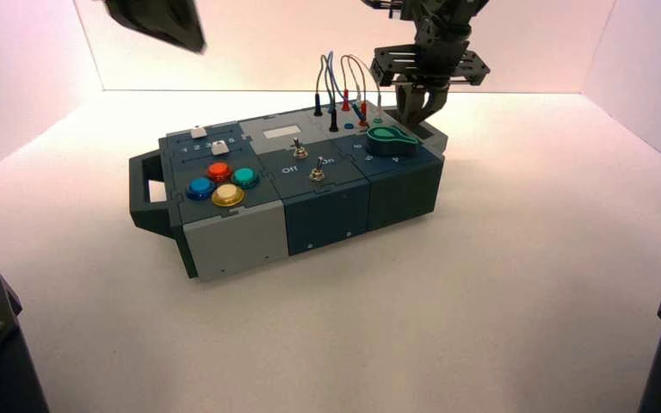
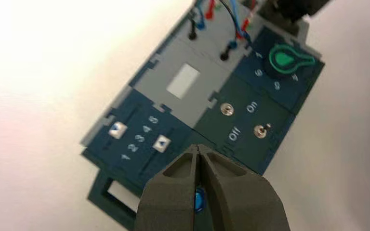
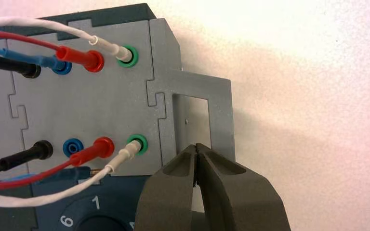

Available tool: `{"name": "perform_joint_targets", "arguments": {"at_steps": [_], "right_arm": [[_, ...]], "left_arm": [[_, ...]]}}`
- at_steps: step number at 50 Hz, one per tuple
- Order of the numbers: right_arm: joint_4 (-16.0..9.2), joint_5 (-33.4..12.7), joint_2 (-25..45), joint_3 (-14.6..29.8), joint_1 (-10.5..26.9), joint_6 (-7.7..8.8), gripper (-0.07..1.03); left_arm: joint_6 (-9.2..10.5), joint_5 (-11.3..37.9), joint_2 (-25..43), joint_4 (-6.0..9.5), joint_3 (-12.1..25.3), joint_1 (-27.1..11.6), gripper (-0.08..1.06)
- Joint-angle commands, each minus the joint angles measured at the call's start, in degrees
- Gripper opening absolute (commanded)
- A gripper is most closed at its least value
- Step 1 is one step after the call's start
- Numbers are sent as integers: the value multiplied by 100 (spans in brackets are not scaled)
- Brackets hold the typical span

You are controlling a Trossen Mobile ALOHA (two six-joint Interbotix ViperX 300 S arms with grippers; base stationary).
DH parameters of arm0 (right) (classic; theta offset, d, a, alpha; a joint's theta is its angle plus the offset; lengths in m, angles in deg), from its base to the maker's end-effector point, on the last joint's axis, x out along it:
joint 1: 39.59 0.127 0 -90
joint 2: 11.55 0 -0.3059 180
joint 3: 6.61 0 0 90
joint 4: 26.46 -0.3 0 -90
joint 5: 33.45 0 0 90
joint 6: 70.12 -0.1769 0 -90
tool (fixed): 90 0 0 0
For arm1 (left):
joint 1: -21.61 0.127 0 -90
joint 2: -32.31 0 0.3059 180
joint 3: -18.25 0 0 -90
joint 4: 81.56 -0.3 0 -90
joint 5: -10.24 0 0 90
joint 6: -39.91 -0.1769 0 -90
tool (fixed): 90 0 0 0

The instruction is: Flip the top switch on with the left gripper.

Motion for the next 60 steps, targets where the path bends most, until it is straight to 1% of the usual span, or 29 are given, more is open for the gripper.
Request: {"name": "perform_joint_targets", "arguments": {"at_steps": [1, 4, 6, 11, 12, 13, 17, 19, 21, 22, 24, 35, 43, 47, 60], "right_arm": [[-26, -35, 53, 9, 44, -9, -2], [-26, -53, 79, 9, 44, -9, -2], [-26, -53, 105, 9, 44, -9, -2], [-26, -44, 141, 18, 44, -9, -2], [-44, -53, 167, 18, 44, -9, -2], [-44, -44, 176, 18, 44, -9, -2], [-44, -44, 220, 35, 44, -9, -2], [-44, -53, 237, 44, 44, -9, -2], [-44, -44, 246, 44, 44, -9, -2], [-44, -53, 272, 62, 44, -9, -2], [-44, -53, 299, 79, 44, -9, -2], [-44, -53, 396, 132, 44, -9, -2], [-44, -44, 448, 132, 35, 0, -2], [-44, -44, 466, 132, 35, 0, -2], [-44, -44, 475, 141, 26, 9, -2]], "left_arm": [[-18, 18, 255, 0, 246, 0, -3], [-44, 62, 422, 0, 299, 0, -3], [-123, 149, 606, 0, 360, 0, -3], [-246, 299, 791, -9, 439, 0, -3], [-369, 466, 958, -9, 527, -18, -3], [-422, 545, 1037, 0, 580, -35, -3], [-545, 712, 1195, -9, 721, -132, -3], [-642, 773, 1292, -18, 800, -185, -3], [-668, 791, 1310, -18, 809, -202, -3], [-782, 861, 1415, -18, 914, -264, -3], [-861, 905, 1494, -18, 993, -308, -3], [-1081, 914, 2039, -35, 1222, -360, -3], [-1160, 817, 2417, -44, 1318, -369, -3], [-1160, 712, 2549, -35, 1345, -387, -3], [-1160, 272, 2681, -35, 1362, -439, -3]]}}
